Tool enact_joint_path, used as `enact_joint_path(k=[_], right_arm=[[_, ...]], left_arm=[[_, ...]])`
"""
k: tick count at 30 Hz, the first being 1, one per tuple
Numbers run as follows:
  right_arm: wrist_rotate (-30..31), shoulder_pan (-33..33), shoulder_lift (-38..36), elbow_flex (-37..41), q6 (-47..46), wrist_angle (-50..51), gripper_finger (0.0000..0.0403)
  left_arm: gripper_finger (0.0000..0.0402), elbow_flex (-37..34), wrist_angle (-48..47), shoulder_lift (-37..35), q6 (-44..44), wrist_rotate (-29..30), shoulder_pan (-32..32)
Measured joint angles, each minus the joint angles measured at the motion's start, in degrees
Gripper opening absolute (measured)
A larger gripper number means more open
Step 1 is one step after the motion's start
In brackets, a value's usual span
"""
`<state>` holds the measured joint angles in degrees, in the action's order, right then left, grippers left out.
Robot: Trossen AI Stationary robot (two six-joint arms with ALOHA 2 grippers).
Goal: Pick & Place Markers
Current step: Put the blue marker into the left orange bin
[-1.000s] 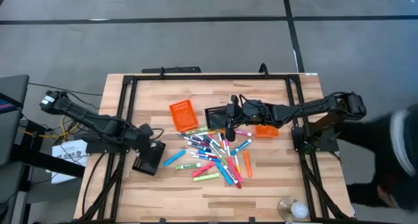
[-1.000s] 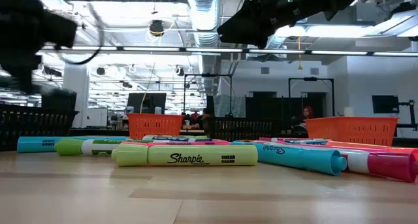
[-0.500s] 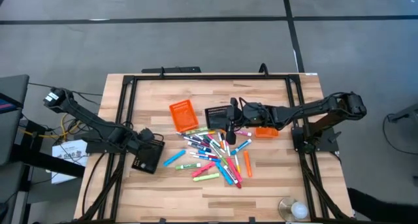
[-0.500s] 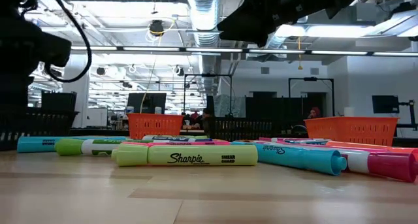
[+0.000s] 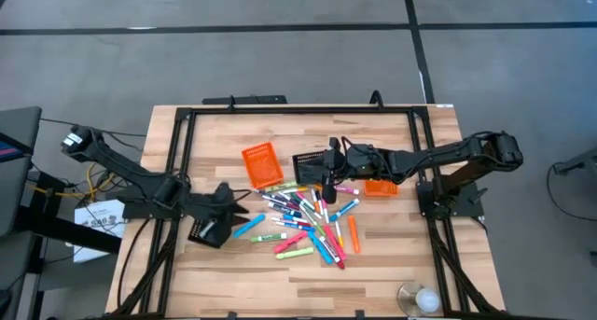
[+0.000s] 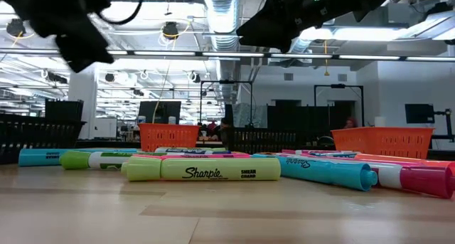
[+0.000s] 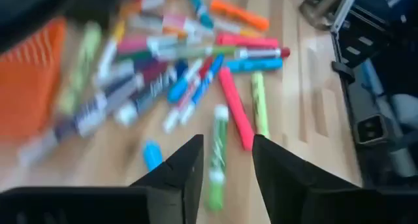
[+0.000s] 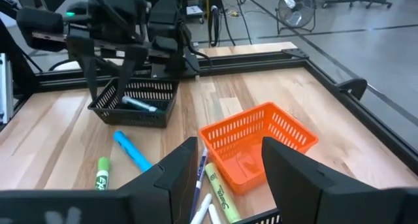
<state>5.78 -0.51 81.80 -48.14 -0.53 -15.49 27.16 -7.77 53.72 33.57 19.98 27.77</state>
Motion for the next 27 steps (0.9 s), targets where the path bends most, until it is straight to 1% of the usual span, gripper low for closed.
enact_joint_path(k=[3,6,7,11,18,22,27], right_arm=[[0.0,0.0,0.0,0.0,0.0,-0.2,0.0161],[0.0,0.0,0.0,0.0,0.0,-0.3,0.0162],[0.0,0.0,0.0,0.0,0.0,-0.3,0.0161],[0.0,0.0,0.0,0.0,0.0,-0.1,0.0157],[0.0,0.0,0.0,0.0,0.0,0.0,0.0153],[0.0,0.0,0.0,0.0,0.0,0.0,0.0154],[0.0,0.0,0.0,0.0,0.0,0.0,0.0154]], left_arm=[[0.0137,0.0,1.8,2.3,-9.5,0.1,-3.2],[0.0152,0.0,2.8,6.4,-14.1,0.0,-7.2],[0.0156,0.0,3.3,8.1,-15.2,-1.1,-8.5],[0.0168,0.0,5.7,14.6,-18.5,-5.8,-13.1],[0.0166,0.0,6.3,23.2,-20.1,-6.7,-18.4],[0.0164,0.0,6.6,25.9,-23.0,-6.7,-21.0],[0.0165,0.0,7.5,26.9,-27.9,-6.5,-24.0]])
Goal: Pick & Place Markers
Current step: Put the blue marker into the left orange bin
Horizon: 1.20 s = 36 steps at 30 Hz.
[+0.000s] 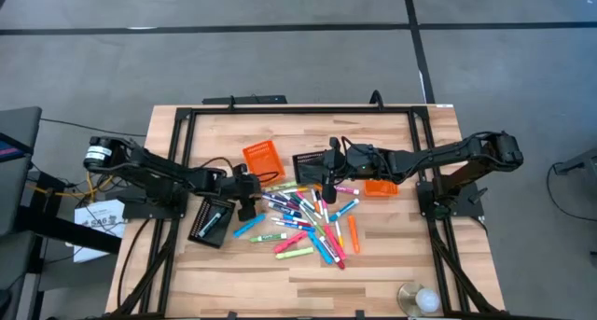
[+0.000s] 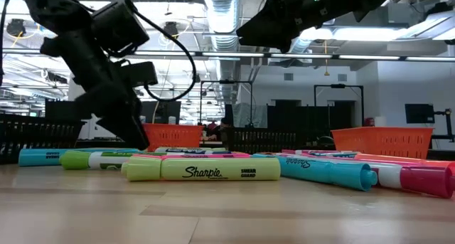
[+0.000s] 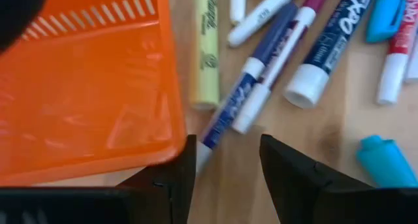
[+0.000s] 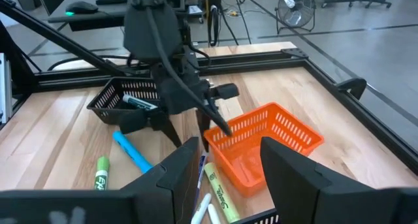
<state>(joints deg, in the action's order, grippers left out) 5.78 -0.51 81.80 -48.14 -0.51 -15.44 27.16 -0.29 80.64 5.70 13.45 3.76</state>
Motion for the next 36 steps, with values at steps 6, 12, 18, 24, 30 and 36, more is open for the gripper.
enact_joint_path(k=[6,12,18,24,30,36], right_arm=[[0.0,0.0,0.0,0.0,0.0,0.0,0.0150],[0.0,0.0,0.0,0.0,0.0,0.0,0.0150],[0.0,0.0,0.0,0.0,0.0,0.1,0.0149],[0.0,0.0,0.0,0.0,0.0,0.0,0.0148],[0.0,0.1,0.0,0.0,0.0,0.1,0.0145],[0.0,0.1,0.0,0.0,-0.7,0.5,0.0145]], left_arm=[[0.0164,0.0,1.9,0.0,-6.9,0.0,-2.6],[0.0163,0.0,1.9,2.4,-7.6,-4.1,-4.2],[0.0159,0.3,3.1,6.3,-7.3,-5.1,-4.2],[0.0107,0.2,2.8,5.9,-6.8,-5.8,-4.1],[0.0020,-0.2,1.5,2.5,-5.2,-12.7,-3.8],[0.0035,-0.2,2.2,-6.2,-4.4,-12.5,-1.0]])
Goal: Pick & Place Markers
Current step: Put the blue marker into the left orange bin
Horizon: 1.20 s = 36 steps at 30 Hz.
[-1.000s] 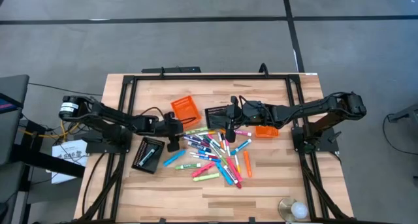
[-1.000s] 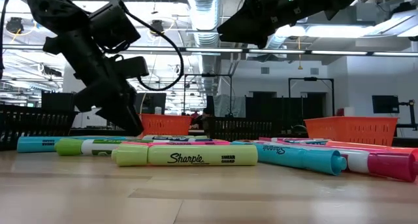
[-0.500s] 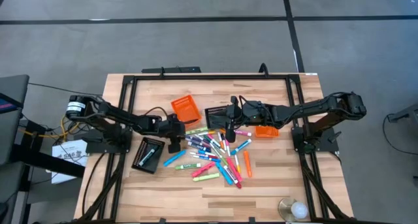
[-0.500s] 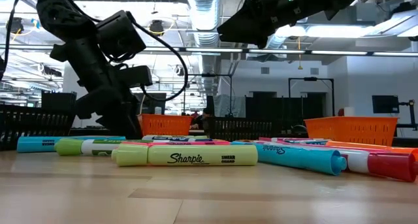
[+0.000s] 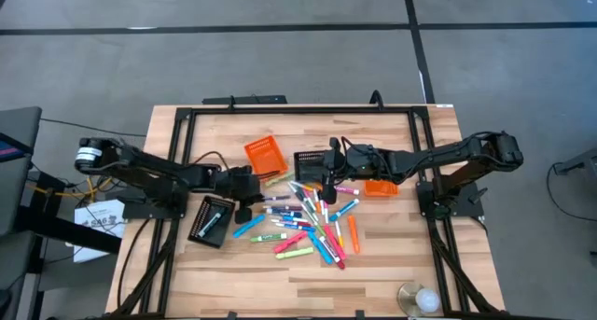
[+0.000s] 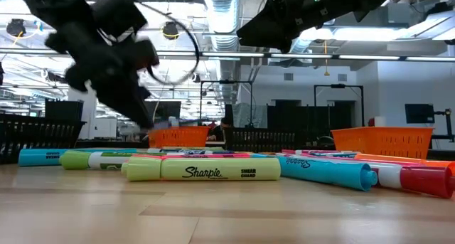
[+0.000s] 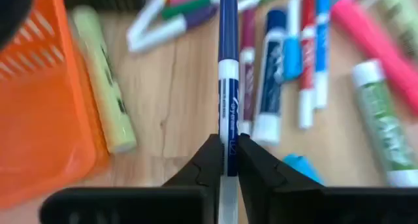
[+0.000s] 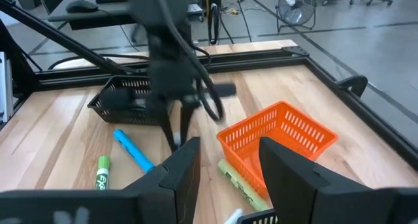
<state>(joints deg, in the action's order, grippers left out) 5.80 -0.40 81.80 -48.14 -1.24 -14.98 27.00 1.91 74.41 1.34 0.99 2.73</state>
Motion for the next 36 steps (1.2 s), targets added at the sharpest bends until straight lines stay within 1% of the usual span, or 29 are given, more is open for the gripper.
enact_joint_path(k=[2,4,6,9,12,15,17,19,21,23,24,27,30,33,36], right_arm=[[0.0,0.0,0.0,0.0,-0.3,0.0,0.0143],[0.0,0.0,0.0,0.0,-0.3,0.0,0.0140],[0.0,0.0,0.0,0.0,-0.3,0.0,0.0139],[0.0,0.0,0.0,0.0,-0.3,0.0,0.0137],[0.0,0.0,0.0,0.0,-0.3,-0.1,0.0137],[0.0,-0.1,0.0,0.0,-0.3,-0.3,0.0138],[0.0,-0.2,0.0,0.0,-0.3,-0.4,0.0138],[0.0,-0.5,0.0,0.0,-0.3,-0.4,0.0137],[0.0,-0.7,0.0,0.0,-0.3,-0.4,0.0137],[0.0,-1.0,0.0,0.0,-0.3,-0.4,0.0138],[0.1,-1.0,0.0,0.0,-0.3,-0.4,0.0138],[0.1,-1.2,0.0,0.0,-0.3,-0.4,0.0138],[0.0,-1.2,0.0,0.0,-0.3,-0.4,0.0137],[0.0,-1.2,0.0,0.0,-0.3,-0.3,0.0137],[0.0,-1.2,0.0,0.0,-0.3,-0.3,0.0139]], left_arm=[[0.0035,0.0,0.0,-3.8,0.0,2.2,0.9],[0.0029,0.0,0.2,-7.1,0.0,6.9,0.9],[0.0025,0.0,0.1,-9.7,-0.5,11.1,0.0],[0.0027,0.0,0.2,-11.8,-4.1,13.8,-3.0],[0.0035,0.0,0.3,-11.8,-10.7,14.2,-7.2],[0.0035,0.0,0.4,-10.3,-21.6,14.2,-11.7],[0.0033,0.0,0.3,-9.0,-26.9,14.2,-15.0],[0.0033,0.0,0.4,-7.5,-28.4,13.5,-17.9],[0.0036,0.0,0.4,-5.8,-28.6,10.3,-20.4],[0.0039,0.0,0.5,-4.0,-30.8,7.0,-22.0],[0.0041,0.0,0.5,-3.0,-32.4,6.2,-22.2],[0.0047,0.1,1.5,-0.3,-37.1,6.2,-22.1],[0.0058,0.3,2.6,1.6,-38.9,6.8,-21.3],[0.0075,0.0,3.5,2.7,-39.7,8.9,-20.0],[0.0092,0.1,4.6,2.6,-43.5,12.9,-18.5]])
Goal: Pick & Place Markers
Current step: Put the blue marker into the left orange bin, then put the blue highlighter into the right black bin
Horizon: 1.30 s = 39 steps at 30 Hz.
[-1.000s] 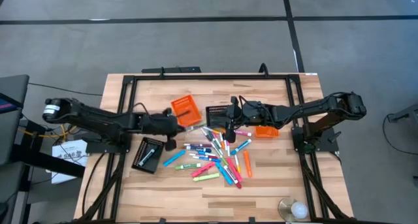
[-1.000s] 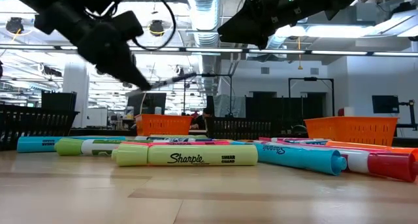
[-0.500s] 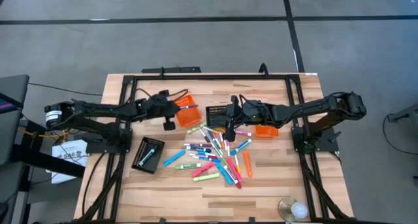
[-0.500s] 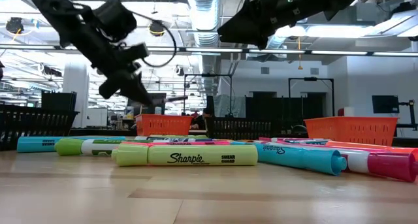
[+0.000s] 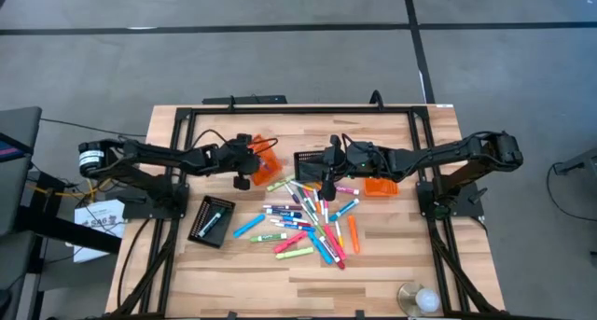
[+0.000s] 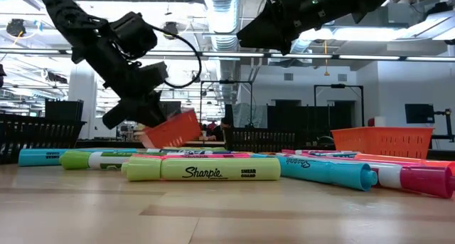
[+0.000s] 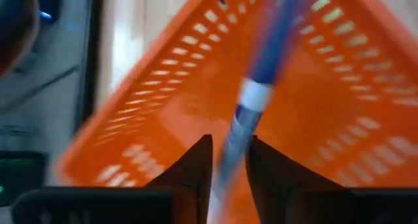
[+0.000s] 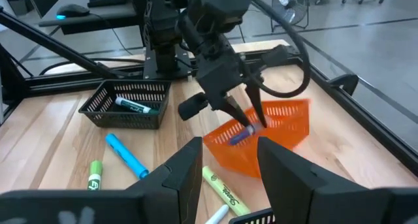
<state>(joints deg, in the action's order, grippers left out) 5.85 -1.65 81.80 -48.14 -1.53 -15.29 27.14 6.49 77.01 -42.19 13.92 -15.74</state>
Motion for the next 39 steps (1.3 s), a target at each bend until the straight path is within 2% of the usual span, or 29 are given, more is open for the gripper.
enact_joint_path(k=[4,12,17,24,31,34,39], right_arm=[[0.0,0.0,0.0,0.0,0.0,0.1,0.0137],[0.0,0.0,0.0,0.0,0.0,0.4,0.0134],[-0.1,0.0,0.0,0.0,0.0,3.1,0.0133],[-0.7,1.8,0.0,0.0,-2.5,5.2,0.0134],[-1.6,6.5,0.0,0.0,-3.1,6.3,0.0134],[-1.4,8.3,0.0,0.0,-3.2,6.9,0.0135],[1.6,9.5,3.3,0.1,-8.0,7.2,0.0136]], left_arm=[[0.0113,0.0,1.1,0.0,-1.1,5.4,1.7],[0.0129,0.0,2.1,0.0,0.1,5.8,5.4],[0.0124,0.0,4.1,-2.0,6.7,5.8,11.0],[0.0127,0.0,4.1,-9.6,18.3,5.7,18.2],[0.0122,0.0,4.2,-16.1,30.6,5.7,20.3],[0.0122,0.0,4.1,-17.4,35.8,3.6,19.9],[0.0122,0.0,5.1,-17.6,36.7,-3.7,18.4]])
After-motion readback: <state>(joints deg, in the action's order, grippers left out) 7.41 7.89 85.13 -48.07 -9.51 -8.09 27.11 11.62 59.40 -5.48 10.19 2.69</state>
